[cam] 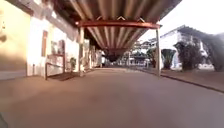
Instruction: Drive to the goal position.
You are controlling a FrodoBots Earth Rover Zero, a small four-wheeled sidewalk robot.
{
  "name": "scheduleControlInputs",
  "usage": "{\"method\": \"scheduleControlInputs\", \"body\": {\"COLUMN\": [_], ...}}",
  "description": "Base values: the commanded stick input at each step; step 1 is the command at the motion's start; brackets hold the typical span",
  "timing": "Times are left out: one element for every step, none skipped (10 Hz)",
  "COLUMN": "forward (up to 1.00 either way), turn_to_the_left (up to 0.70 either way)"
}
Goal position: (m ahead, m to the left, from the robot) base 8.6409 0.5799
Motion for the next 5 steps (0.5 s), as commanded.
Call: {"method": "scheduleControlInputs", "body": {"forward": [0.7, 0.7, 0.7, 0.7, 0.7], "turn_to_the_left": [0.0, 0.0, 0.0, 0.0, 0.0]}}
